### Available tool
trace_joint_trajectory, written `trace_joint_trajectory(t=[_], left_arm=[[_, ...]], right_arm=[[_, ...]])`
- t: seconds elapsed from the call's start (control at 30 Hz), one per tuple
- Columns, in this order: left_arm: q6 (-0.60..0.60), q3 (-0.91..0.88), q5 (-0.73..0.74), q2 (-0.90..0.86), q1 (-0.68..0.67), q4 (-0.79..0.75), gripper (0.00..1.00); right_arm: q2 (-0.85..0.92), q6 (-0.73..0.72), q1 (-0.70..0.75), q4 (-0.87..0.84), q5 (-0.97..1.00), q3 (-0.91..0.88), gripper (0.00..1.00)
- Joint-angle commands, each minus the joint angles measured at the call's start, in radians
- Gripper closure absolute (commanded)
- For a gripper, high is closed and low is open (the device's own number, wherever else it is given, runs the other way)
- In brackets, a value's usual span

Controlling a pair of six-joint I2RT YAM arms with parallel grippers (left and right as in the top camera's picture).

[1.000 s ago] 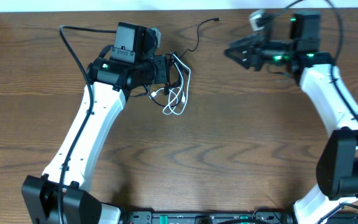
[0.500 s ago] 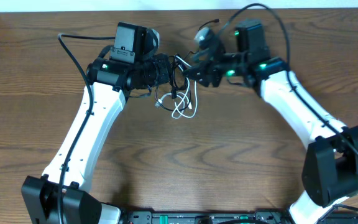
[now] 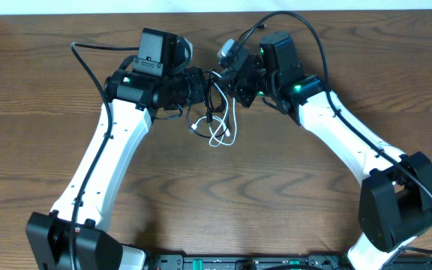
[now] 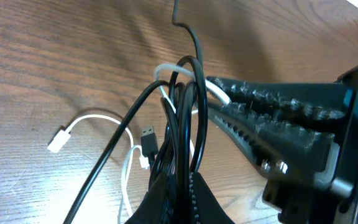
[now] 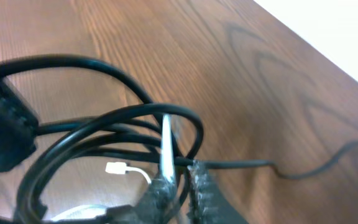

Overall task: Untangle cables
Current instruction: 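Pull the right gripper far right, drawing the white cable out of the coil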

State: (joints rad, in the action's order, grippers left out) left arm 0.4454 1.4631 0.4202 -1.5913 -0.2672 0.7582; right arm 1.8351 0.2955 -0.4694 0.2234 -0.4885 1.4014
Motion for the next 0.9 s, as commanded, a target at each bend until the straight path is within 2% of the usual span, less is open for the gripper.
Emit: trace_joint_trajectory(t=[0.0, 0.13, 0.33, 0.57, 0.87], left_arm=[[0.001, 0.007, 0.005, 0.019, 0.002, 0.000, 0.92], [0.002, 0.007, -0.045, 0.018, 0.002, 0.001, 0.92], [0.002, 0.006, -0.135, 0.006, 0.002, 0.033, 0.92], [0.005, 0.006, -0.138, -0.016, 0.002, 0.045, 0.92], [0.005, 0.006, -0.139, -0.042, 0.002, 0.054, 0.92]], right_arm=[[0.007, -0.040, 0.006, -0.004, 0.026, 0.004, 0.99], [-0.016, -0.076, 0.021, -0.005, 0.010, 0.005, 0.99], [-0.148, -0.230, 0.097, -0.014, 0.003, 0.005, 0.99], [-0.315, -0.317, 0.220, 0.010, -0.009, 0.005, 0.99], [-0.439, -0.406, 0.386, 0.038, -0.022, 0.005, 0.99]])
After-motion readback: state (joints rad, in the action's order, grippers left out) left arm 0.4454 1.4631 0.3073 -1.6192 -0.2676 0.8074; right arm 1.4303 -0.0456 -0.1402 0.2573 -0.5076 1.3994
